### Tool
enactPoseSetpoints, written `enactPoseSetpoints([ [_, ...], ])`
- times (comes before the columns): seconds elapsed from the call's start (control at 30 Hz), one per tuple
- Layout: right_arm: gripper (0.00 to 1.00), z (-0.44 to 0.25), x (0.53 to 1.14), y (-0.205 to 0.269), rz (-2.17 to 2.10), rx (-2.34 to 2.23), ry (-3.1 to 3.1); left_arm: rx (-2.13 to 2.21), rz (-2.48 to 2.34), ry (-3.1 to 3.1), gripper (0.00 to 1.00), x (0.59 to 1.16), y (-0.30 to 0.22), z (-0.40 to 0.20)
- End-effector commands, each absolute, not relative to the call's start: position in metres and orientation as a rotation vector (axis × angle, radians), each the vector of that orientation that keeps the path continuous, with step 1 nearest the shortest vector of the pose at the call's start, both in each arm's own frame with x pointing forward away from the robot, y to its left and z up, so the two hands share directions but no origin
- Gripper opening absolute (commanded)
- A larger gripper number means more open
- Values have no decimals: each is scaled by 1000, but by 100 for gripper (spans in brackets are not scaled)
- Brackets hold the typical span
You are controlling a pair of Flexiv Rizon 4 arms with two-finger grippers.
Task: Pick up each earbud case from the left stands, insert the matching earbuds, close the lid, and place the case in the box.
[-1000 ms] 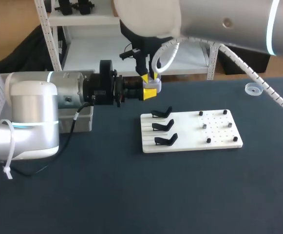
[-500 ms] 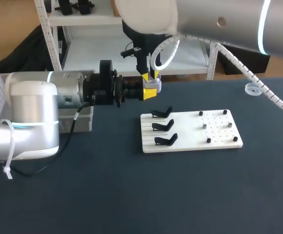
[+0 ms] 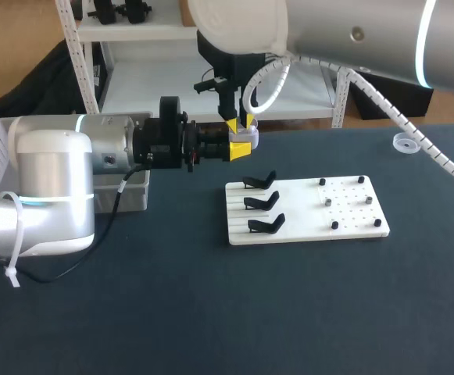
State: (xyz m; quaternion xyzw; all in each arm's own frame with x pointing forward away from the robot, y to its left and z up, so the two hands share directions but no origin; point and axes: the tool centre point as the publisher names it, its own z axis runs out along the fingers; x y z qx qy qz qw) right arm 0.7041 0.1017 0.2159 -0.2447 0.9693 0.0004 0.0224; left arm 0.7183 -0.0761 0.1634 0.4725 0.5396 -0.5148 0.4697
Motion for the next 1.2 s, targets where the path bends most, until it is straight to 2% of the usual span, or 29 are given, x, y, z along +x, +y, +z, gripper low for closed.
enactPoseSetpoints([
  [0.03, 0, 213, 701, 99, 3, -753, 2998, 1158, -1262, 1321, 0, 719, -77, 164],
  [0.53, 0, 209, 702, 97, -19, -766, 3006, 1158, -1262, 1321, 0, 719, -77, 164],
  [0.6, 26, 209, 702, 96, -20, -769, 3007, 1158, -1262, 1321, 0, 719, -77, 164],
  [0.67, 31, 208, 702, 96, -19, -769, 3008, 1158, -1262, 1321, 0, 719, -77, 164],
  [0.8, 34, 208, 703, 96, -18, -773, 3007, 1158, -1262, 1321, 0, 719, -77, 164],
  [1.2, 33, 243, 712, 97, 45, -728, 2901, 1158, -1262, 1321, 0, 719, -77, 164],
])
